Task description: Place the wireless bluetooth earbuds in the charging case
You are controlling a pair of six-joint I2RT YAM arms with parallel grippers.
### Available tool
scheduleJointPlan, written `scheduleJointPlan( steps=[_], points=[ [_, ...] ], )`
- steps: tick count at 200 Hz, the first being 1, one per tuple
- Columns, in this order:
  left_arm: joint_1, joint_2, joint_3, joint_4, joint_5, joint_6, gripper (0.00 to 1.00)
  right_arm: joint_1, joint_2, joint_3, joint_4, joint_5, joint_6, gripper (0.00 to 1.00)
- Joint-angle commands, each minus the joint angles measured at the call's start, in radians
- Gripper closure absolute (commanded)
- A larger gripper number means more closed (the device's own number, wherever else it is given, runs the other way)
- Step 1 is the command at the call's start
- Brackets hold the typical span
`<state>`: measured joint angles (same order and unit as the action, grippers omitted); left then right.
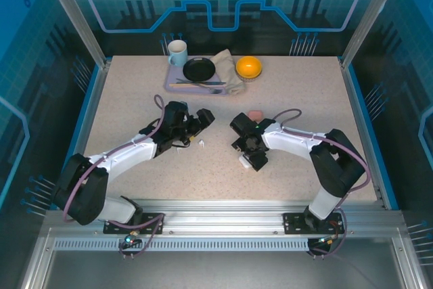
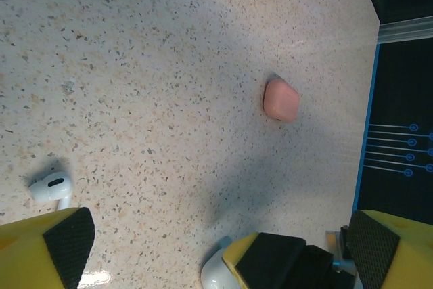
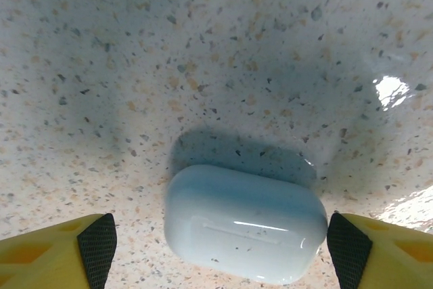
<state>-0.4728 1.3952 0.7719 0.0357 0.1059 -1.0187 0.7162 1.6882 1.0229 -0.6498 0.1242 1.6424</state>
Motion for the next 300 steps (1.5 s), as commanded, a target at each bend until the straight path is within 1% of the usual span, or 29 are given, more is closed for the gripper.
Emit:
scheduleJointPlan(
  steps=[1, 39, 87, 105, 148, 173, 197, 227, 246, 268, 283, 300],
  points=[
    [0.008, 0.013, 0.018, 0.022, 0.026, 0.016, 0.01, 0.018, 0.025, 0.016, -0.040, -0.010, 0.037, 0.16],
    [0.014, 0.011, 0.014, 0.021, 0.029, 0.013, 0.01, 0.019, 0.053, 0.011, -0.036, -0.012, 0.048, 0.16],
    [0.014, 0.006, 0.007, 0.025, 0.029, 0.011, 0.01, 0.003, 0.069, 0.008, -0.041, -0.001, 0.036, 0.21],
    [0.014, 0.007, 0.007, 0.029, 0.034, 0.013, 0.01, -0.003, 0.075, 0.005, -0.035, -0.002, 0.028, 0.25],
    [0.014, 0.013, 0.013, 0.023, 0.043, 0.025, 0.01, -0.018, 0.089, 0.000, -0.006, -0.023, 0.004, 0.40],
    [0.014, 0.011, 0.013, 0.018, 0.049, 0.036, 0.01, -0.023, 0.070, -0.017, 0.014, -0.026, -0.003, 0.47],
    [0.014, 0.005, 0.006, 0.024, 0.061, 0.065, 0.01, -0.030, 0.025, -0.029, 0.021, -0.015, -0.016, 0.52],
    [0.015, -0.011, -0.045, 0.130, 0.115, 0.111, 0.01, -0.052, -0.061, -0.051, 0.036, 0.002, -0.023, 0.54],
    [0.013, -0.016, -0.102, 0.260, 0.170, 0.139, 0.01, -0.078, -0.107, -0.053, 0.045, 0.005, -0.033, 0.54],
    [0.010, 0.013, -0.140, 0.393, 0.243, 0.167, 0.01, -0.108, -0.151, -0.041, 0.057, 0.003, -0.050, 0.55],
    [-0.008, 0.043, -0.159, 0.491, 0.276, 0.176, 0.01, -0.125, -0.169, -0.027, 0.066, -0.007, -0.058, 0.56],
    [-0.041, 0.081, -0.161, 0.565, 0.296, 0.197, 0.02, -0.143, -0.180, -0.010, 0.077, -0.026, -0.064, 0.56]
  ],
)
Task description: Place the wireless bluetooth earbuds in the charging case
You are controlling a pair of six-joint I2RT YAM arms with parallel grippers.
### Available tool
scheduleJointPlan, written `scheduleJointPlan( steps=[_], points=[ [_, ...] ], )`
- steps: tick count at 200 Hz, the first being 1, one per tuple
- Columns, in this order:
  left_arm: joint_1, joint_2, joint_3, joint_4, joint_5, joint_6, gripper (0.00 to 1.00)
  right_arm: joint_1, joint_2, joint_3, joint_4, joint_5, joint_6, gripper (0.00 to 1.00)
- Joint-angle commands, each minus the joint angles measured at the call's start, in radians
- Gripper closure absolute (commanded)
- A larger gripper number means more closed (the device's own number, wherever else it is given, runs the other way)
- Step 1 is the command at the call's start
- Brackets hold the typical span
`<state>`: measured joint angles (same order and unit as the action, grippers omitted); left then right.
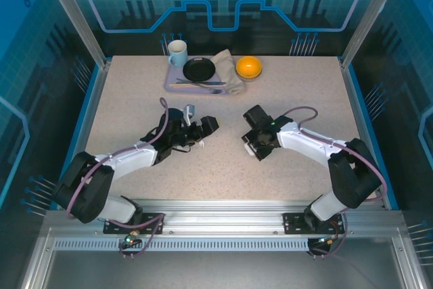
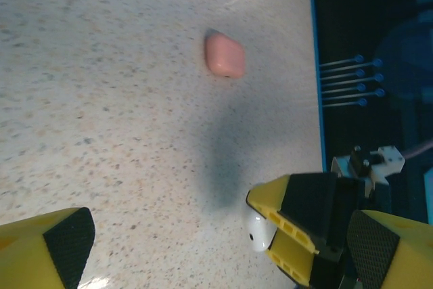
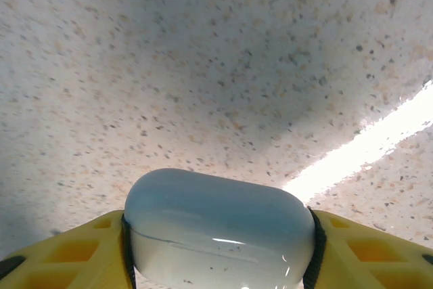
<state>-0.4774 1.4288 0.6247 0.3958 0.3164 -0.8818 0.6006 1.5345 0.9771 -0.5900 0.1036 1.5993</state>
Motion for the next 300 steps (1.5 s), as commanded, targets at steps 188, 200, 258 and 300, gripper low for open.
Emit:
scheduleJointPlan(
  steps=[188, 200, 258, 300],
  points=[
    [-0.082, 0.054, 0.077, 0.116, -0.168, 0.088, 0.07, -0.111, 0.072, 0.203, 0.021, -0.029, -0.273, 0.45],
    [-0.043, 0.006, 0.117, -0.013, -0.193, 0.113, 0.02, -0.108, 0.129, 0.267, -0.021, -0.036, -0.330, 0.40],
    [0.180, -0.058, 0.284, -0.366, -0.182, 0.180, 0.01, -0.050, 0.447, 0.571, -0.192, -0.045, -0.298, 0.18],
    [0.252, -0.027, 0.340, -0.421, -0.108, 0.185, 0.01, -0.013, 0.649, 0.837, -0.318, -0.030, -0.279, 0.18]
  ],
)
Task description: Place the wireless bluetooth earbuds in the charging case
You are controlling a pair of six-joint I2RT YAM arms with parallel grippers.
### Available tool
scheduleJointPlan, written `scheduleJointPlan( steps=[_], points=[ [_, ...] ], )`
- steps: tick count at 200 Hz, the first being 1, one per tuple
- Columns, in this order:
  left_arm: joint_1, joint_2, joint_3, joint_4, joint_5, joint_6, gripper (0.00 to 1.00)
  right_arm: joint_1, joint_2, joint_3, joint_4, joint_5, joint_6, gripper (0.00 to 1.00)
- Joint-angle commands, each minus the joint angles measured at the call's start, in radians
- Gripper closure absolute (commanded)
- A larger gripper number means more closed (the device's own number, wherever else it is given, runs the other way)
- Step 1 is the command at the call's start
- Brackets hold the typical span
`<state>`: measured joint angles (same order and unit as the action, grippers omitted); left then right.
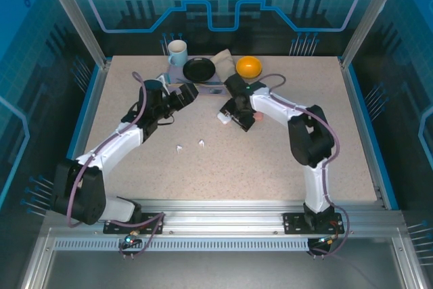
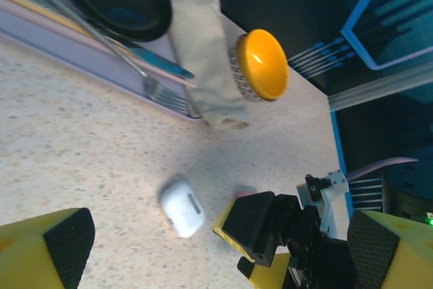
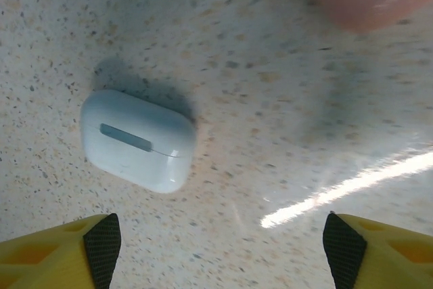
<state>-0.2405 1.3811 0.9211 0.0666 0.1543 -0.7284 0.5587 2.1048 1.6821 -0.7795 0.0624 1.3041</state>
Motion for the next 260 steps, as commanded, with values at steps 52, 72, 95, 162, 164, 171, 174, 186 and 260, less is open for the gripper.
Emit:
scheduleJointPlan(
  steps=[52, 72, 95, 162, 164, 171, 174, 186, 260],
  points=[
    [0.031, 0.064, 0.035, -0.044, 0.111, -0.001, 0.01, 0.044, 0.246, 0.360, -0.264, 0.058, 0.057, 0.19],
    [0.037, 0.072, 0.027, -0.024, 0.127, -0.012, 0.01, 0.046, 0.291, 0.416, -0.297, 0.069, 0.069, 0.20],
    [0.041, 0.081, 0.022, -0.009, 0.142, -0.022, 0.01, 0.048, 0.337, 0.475, -0.339, 0.085, 0.084, 0.21],
    [0.047, 0.083, 0.018, 0.003, 0.160, -0.036, 0.01, 0.045, 0.462, 0.636, -0.408, 0.082, 0.082, 0.26],
    [0.047, 0.081, 0.020, 0.004, 0.161, -0.036, 0.01, 0.045, 0.464, 0.638, -0.409, 0.082, 0.081, 0.26],
    [0.050, 0.081, 0.019, 0.003, 0.163, -0.036, 0.01, 0.045, 0.470, 0.644, -0.411, 0.083, 0.082, 0.27],
    [0.050, 0.080, 0.019, 0.003, 0.163, -0.036, 0.01, 0.044, 0.472, 0.645, -0.410, 0.082, 0.083, 0.27],
    [0.054, 0.078, 0.018, 0.000, 0.162, -0.034, 0.01, 0.045, 0.477, 0.645, -0.404, 0.077, 0.083, 0.29],
    [0.057, 0.066, 0.015, -0.010, 0.172, -0.038, 0.01, 0.055, 0.310, 0.421, -0.340, 0.097, 0.039, 0.47]
  ],
)
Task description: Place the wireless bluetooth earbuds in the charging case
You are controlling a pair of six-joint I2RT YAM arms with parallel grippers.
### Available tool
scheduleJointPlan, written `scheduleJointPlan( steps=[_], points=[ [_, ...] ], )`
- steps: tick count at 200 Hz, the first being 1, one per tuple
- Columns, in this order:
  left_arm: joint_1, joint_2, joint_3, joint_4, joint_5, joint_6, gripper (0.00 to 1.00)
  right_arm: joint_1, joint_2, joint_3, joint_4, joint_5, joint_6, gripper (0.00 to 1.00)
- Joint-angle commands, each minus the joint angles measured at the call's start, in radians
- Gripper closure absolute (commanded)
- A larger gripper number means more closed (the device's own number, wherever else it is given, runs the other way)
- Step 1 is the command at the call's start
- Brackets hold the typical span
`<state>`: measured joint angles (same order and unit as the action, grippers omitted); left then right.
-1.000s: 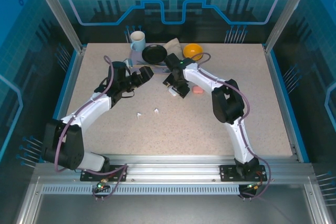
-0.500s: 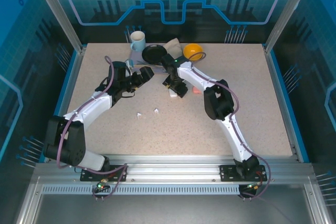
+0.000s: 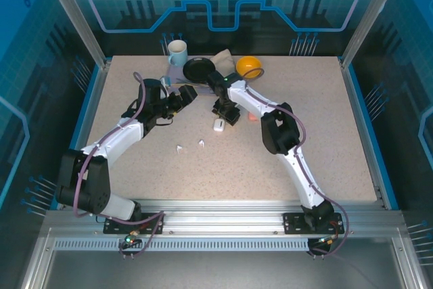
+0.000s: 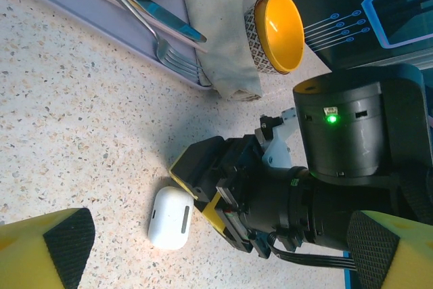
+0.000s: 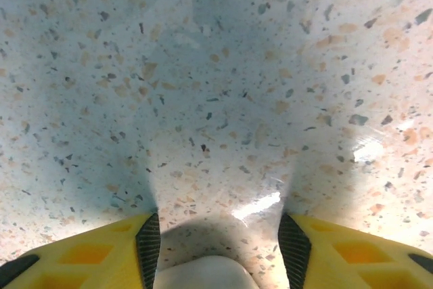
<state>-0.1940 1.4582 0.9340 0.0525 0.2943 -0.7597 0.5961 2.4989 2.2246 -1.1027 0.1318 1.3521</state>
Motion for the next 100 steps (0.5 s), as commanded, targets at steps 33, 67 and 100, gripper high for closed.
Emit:
scheduleJointPlan(
  steps=[33, 67, 100],
  points=[
    [0.010, -0.026, -0.004, 0.005, 0.042, -0.012, 0.01, 0.044, -0.298, -0.401, 0.090, 0.052, -0.017, 0.47],
    [0.010, -0.045, -0.008, -0.014, 0.027, 0.000, 0.01, 0.087, -0.463, -0.581, 0.167, 0.098, -0.024, 0.30],
    [0.011, -0.052, 0.011, -0.052, -0.001, 0.025, 0.01, 0.098, -0.432, -0.536, 0.169, 0.043, 0.021, 0.23]
  ],
)
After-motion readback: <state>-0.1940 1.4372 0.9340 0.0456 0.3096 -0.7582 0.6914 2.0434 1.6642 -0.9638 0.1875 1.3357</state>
